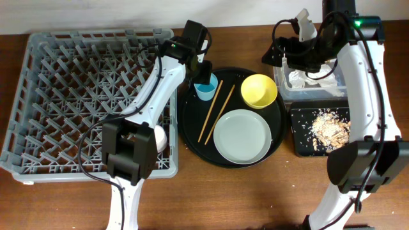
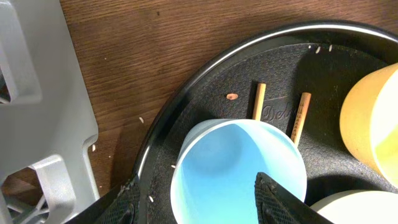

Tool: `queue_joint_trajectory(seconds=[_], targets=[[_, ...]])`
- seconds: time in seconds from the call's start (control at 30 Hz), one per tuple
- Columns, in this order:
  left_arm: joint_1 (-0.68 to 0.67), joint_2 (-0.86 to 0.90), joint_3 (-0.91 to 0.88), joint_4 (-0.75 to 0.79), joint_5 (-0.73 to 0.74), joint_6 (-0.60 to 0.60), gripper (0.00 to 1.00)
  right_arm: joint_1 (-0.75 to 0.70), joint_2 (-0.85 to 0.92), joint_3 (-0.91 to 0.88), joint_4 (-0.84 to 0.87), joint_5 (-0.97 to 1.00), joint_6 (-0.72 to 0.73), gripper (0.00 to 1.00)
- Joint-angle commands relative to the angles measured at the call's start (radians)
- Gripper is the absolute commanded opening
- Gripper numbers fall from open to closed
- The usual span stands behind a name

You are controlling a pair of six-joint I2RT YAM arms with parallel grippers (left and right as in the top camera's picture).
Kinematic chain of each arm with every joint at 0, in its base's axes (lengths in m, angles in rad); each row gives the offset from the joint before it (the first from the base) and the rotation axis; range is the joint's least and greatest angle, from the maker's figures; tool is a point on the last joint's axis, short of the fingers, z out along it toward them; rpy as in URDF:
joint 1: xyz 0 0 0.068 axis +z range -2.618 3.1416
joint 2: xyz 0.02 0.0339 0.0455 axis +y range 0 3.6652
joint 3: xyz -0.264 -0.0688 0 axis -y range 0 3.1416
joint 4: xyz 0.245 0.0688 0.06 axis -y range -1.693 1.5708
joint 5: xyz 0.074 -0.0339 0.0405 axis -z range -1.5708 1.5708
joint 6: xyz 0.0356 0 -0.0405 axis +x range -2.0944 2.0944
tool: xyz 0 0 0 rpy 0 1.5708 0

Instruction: Sort waste into correct bins and load items into the dishwasher rack

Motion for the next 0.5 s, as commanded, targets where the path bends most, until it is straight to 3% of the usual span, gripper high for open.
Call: queue_joint_trajectory(seconds=[0.0, 0.17, 0.3, 0.47], targets=[[-0.005, 0.019, 0.021, 0.002, -0.004, -0.032, 0.57, 0.003, -0.016, 0.01, -0.003, 0.023, -0.004, 0.98], [0.004, 0.008, 0.065, -0.035, -0.003, -0.035, 0.55, 0.078, 0.012, -0.007, 0.09, 0.034, 0.056, 0.93], [0.084, -0.014, 0.275, -0.225, -0.002, -0.058, 0.57, 0.229, 0.082, -0.017, 0.25, 0.261, 0.268, 0.79], [0.203, -0.014, 0.301, -0.251, 0.129, -0.101, 0.57, 0.317, 0.206, -0.017, 0.34, 0.31, 0.363, 0.7]])
